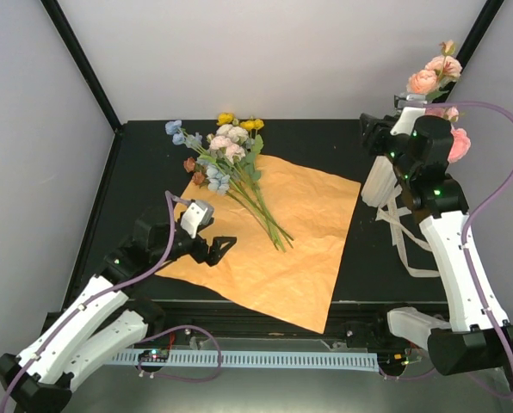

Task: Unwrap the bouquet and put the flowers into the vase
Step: Insert the fake flower into the vase, then pick up the fake flower from the wrapping paper.

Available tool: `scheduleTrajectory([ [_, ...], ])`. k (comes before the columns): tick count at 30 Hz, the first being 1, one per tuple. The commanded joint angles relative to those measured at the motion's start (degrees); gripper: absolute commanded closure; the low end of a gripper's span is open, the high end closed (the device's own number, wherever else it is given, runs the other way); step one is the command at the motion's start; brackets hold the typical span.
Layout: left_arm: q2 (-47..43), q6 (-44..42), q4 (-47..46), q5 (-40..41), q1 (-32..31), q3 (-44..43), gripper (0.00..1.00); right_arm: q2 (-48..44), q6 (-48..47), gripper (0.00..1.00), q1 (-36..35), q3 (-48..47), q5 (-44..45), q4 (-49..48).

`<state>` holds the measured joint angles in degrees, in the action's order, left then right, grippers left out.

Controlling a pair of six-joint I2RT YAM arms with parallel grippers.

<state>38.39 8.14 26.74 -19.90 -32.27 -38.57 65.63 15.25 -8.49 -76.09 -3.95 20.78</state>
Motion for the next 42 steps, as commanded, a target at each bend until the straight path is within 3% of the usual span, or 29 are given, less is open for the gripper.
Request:
scheduleTrajectory([
  [1,0.77,1.44,1.54,3.45,-0.14,-3.05,0.01,-1.19,1.80,0.38,-2.98,0.75,-5.86,1.16],
  [12,-1.74,1.09,0.73,6.10,-0.14,-3.82,0.01,2.77,-2.04,0.38,-20.18,0.25,-0.49,3.84],
  [20,-4.26,-0.58,0.12,10.93,-0.15,-2.58,0.01,12.37,0.16,0.49,-26.46,3.66,0.92,1.44],
  [26,-6.56,-1.73,1.27,12.42,-0.14,-2.08,0.01,23.15,0.31,0.57,-29.45,1.42,-0.66,0.24],
  [32,-9.56,-1.87,0.45,12.57,-0.12,-1.55,0.01,34.01,-1.81,0.57,-29.93,-2.27,-4.80,0.17],
  [42,-10.30,-1.91,0.33,12.74,-0.14,-1.52,0.01,44.26,-4.39,0.61,-30.17,-9.41,-1.34,1.81],
])
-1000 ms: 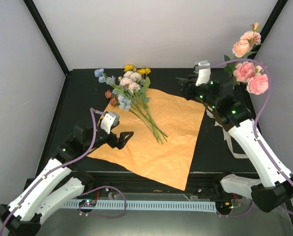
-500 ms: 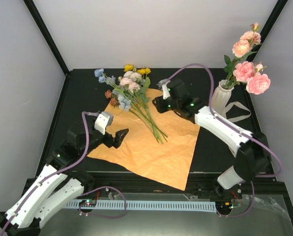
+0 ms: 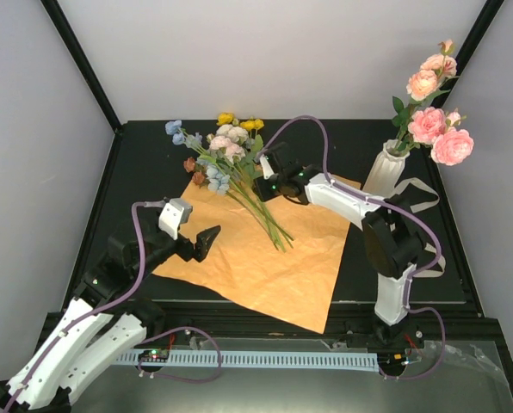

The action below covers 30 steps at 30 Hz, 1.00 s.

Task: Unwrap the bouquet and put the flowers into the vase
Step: Pick up the fake flower from the wrapping paper.

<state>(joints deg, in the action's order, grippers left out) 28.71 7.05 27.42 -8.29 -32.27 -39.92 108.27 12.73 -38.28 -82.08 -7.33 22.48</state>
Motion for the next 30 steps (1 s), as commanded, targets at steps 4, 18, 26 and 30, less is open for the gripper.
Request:
scheduleTrajectory([
  [4,-0.93,-0.81,-0.35,1.37,-0.15,-0.13,0.01,4.53,-2.67,0.62,-0.37,-5.71,2.51,1.53],
  [18,-2.06,-0.68,-0.64,0.68,-0.15,0.14,0.01,14.82,-5.65,0.65,-0.39,-16.93,3.68,7.67],
  [26,-1.60,-0.64,-0.62,0.38,-0.13,0.16,0.01,18.85,-6.66,0.69,-0.39,-21.30,3.06,10.73],
  [30,-1.81,-0.64,-0.87,0.39,-0.09,0.37,0.01,20.29,-7.07,0.69,-0.38,-22.29,2.89,11.08],
])
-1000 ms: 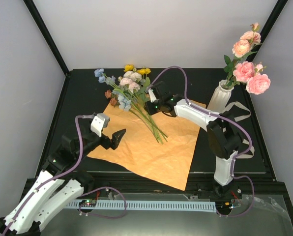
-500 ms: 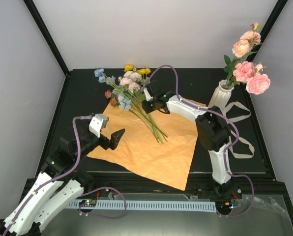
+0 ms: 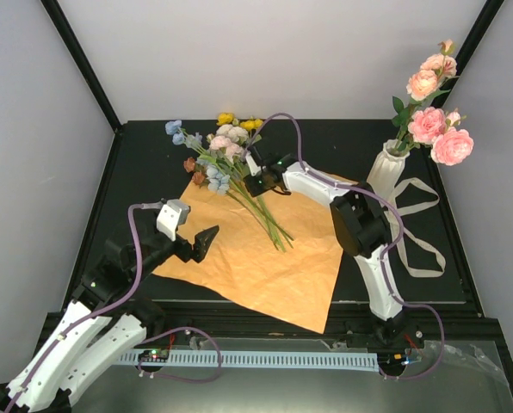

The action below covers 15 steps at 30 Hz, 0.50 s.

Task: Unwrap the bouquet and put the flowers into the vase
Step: Pick up the fake flower from the wrapping paper.

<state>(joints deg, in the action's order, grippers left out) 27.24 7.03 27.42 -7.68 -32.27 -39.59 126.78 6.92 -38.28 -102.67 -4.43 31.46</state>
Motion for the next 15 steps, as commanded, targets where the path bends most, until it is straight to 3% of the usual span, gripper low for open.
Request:
scheduleTrajectory([
  [1,-0.24,-0.62,-0.88,-0.25,-0.12,0.06,0.01,2.30,-1.34,0.68,-0.34,-2.11,-0.57,2.37],
  [12,-0.21,-0.61,-0.95,-0.39,-0.14,0.09,0.01,6.30,-1.87,0.66,-0.39,-5.26,-0.07,4.20],
  [15,-0.16,-0.61,-0.83,-0.48,-0.13,0.04,0.01,6.46,-2.46,0.71,-0.39,-5.26,1.07,4.02],
])
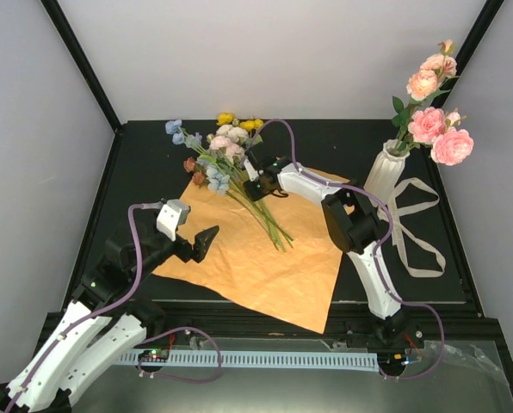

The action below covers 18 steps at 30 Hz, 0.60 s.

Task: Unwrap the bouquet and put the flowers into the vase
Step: Pick up the fake flower from the wrapping paper.

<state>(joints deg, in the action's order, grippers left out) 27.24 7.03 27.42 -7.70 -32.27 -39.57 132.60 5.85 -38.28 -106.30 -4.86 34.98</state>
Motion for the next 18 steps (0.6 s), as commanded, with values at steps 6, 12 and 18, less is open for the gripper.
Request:
scheduleTrajectory([
  [6,-0.19,-0.61,-1.09,-0.75,-0.12,0.20,0.01,-0.42,-1.89,0.89,-0.34,-1.09,1.70,-0.16],
  [12,-0.32,-0.70,-0.91,-0.57,-0.14,0.21,0.01,-4.47,-0.76,0.97,-0.32,2.35,1.83,-3.44],
  [18,-0.48,-0.70,-1.05,-0.37,-0.14,0.23,0.01,-9.68,0.68,0.99,-0.34,7.46,3.46,-7.81],
])
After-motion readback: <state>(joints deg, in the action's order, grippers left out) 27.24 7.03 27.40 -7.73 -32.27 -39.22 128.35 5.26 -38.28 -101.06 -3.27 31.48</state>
